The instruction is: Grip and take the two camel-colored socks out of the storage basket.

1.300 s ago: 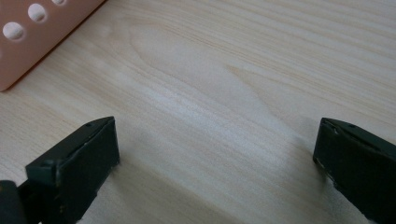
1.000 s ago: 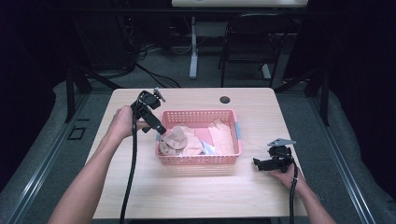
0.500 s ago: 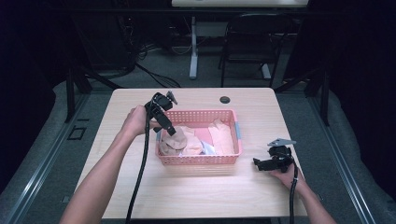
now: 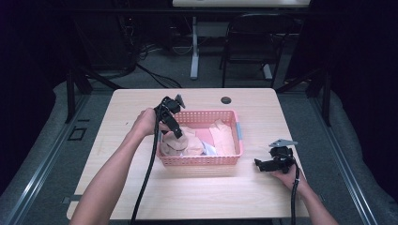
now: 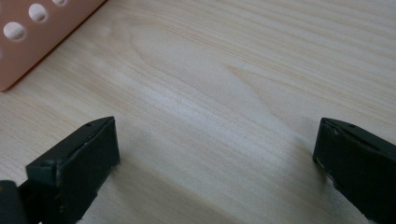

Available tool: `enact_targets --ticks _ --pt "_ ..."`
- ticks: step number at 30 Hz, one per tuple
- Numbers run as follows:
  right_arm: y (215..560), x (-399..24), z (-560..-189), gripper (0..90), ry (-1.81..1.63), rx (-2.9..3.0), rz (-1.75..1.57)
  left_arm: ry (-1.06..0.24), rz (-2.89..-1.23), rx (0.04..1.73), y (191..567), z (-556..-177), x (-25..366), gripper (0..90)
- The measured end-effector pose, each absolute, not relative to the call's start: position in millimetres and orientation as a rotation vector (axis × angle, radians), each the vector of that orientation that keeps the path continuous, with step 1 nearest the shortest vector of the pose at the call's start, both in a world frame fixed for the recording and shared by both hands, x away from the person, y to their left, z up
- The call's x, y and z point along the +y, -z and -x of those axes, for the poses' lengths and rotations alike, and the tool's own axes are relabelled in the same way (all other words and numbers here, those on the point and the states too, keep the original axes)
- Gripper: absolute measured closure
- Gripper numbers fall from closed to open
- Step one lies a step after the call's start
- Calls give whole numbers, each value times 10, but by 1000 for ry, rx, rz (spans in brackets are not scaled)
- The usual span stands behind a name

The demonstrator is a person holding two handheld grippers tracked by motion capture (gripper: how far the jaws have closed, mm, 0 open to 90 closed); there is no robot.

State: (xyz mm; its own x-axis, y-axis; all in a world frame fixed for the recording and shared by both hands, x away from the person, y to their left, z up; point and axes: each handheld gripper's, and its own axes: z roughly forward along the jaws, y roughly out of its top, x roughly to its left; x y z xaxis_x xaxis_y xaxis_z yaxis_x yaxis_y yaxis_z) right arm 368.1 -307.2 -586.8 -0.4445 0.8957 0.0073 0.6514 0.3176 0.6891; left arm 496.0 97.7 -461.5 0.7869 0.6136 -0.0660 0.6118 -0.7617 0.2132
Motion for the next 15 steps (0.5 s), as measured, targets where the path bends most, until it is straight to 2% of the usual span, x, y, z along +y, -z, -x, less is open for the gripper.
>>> enact_targets --ticks 10,12,14,15 --pt "5867 -3073 -3680 0 -883 2211 -1377 -82 -2703 988 4786 -4952 1010 400" --pt "5867 -3073 -3680 0 -883 2211 -1377 -54 -2711 1008 4830 -4954 1019 464" --pt "5867 -3073 -3680 0 -883 2211 -1377 -35 -2722 1007 4851 -4956 1025 577" --pt "5867 -3073 -3680 0 -883 2211 -1377 -44 -2724 1013 4866 -4951 1029 577"
